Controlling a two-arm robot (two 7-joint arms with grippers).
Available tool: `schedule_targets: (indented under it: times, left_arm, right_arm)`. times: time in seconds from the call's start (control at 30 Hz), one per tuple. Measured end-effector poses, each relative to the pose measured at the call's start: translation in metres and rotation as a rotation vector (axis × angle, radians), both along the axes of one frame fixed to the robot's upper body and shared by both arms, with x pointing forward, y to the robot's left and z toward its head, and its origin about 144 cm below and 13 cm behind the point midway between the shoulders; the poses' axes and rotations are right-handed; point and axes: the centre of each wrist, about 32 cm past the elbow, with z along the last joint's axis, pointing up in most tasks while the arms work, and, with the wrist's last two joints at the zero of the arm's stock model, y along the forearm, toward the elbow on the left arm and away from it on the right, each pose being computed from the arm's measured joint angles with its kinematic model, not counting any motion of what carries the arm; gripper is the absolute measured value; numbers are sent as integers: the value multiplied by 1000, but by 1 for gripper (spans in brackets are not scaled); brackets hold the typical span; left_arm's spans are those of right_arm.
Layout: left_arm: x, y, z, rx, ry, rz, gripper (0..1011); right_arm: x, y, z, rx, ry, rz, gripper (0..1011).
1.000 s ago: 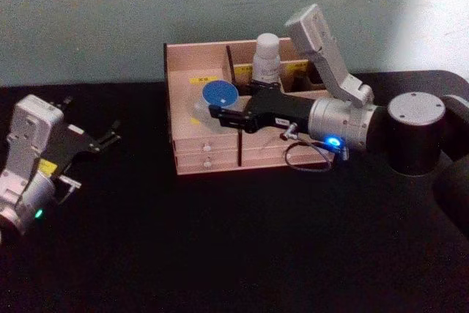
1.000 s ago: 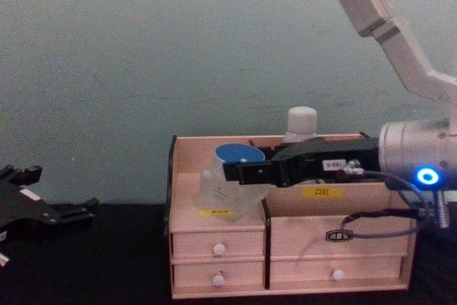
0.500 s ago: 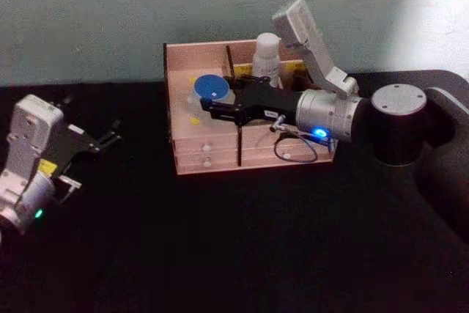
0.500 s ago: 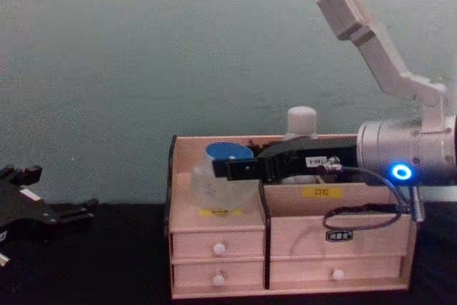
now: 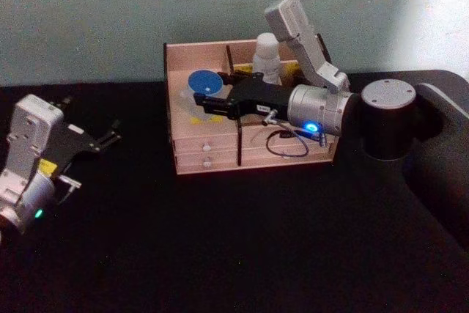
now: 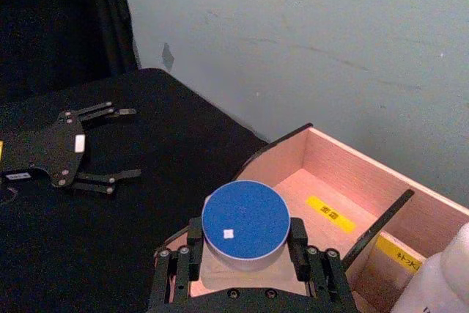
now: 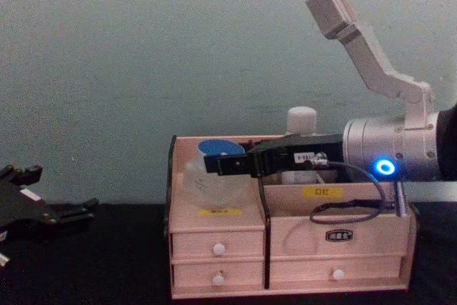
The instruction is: Pick up the facial cleanser and watermelon frost from the table and place them into the tiered storage box.
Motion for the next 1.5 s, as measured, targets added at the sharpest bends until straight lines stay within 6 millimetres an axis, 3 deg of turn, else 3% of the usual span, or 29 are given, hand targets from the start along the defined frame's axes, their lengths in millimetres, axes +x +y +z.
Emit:
schedule_targets:
  times: [1.5]
  left_arm:
    - [0,0,0,0,0,0,1001]
  right_arm:
    - [15,6,-10,-9,51,-37,705]
